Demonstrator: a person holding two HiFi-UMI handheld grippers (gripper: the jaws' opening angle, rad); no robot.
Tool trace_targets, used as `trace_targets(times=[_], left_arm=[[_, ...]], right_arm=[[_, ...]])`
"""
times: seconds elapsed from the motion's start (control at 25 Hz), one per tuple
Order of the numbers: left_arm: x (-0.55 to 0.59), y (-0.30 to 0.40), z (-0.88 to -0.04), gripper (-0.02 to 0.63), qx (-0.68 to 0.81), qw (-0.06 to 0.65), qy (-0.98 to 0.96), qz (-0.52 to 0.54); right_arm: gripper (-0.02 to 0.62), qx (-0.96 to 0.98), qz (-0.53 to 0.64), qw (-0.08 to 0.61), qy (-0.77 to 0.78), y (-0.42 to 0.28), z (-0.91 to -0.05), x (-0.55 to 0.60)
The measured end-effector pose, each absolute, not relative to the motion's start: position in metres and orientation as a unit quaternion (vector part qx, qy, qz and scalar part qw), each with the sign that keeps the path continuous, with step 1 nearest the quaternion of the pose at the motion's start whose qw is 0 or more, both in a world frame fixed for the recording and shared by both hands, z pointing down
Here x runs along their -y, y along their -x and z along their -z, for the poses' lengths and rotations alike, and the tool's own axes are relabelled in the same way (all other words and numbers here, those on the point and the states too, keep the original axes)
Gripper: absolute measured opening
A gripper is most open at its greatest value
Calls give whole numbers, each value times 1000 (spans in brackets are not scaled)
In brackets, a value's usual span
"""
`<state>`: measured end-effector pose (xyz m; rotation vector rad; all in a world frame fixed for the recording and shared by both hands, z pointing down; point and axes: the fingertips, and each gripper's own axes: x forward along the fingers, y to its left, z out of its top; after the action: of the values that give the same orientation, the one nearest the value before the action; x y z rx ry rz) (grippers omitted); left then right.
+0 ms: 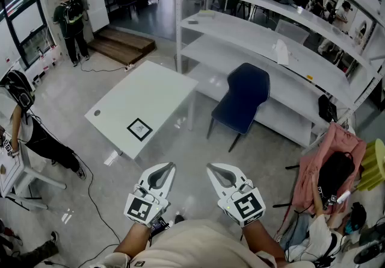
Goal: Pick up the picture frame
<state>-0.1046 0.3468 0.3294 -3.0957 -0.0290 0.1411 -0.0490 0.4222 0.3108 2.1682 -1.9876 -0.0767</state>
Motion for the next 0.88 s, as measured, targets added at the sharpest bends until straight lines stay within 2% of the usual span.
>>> trace_targets(times=[0.88], left_arm=[[-328,134,-336,29,4,2,999,-44]], right_arm=[[25,669,14,105,-736,76,-316,-405]])
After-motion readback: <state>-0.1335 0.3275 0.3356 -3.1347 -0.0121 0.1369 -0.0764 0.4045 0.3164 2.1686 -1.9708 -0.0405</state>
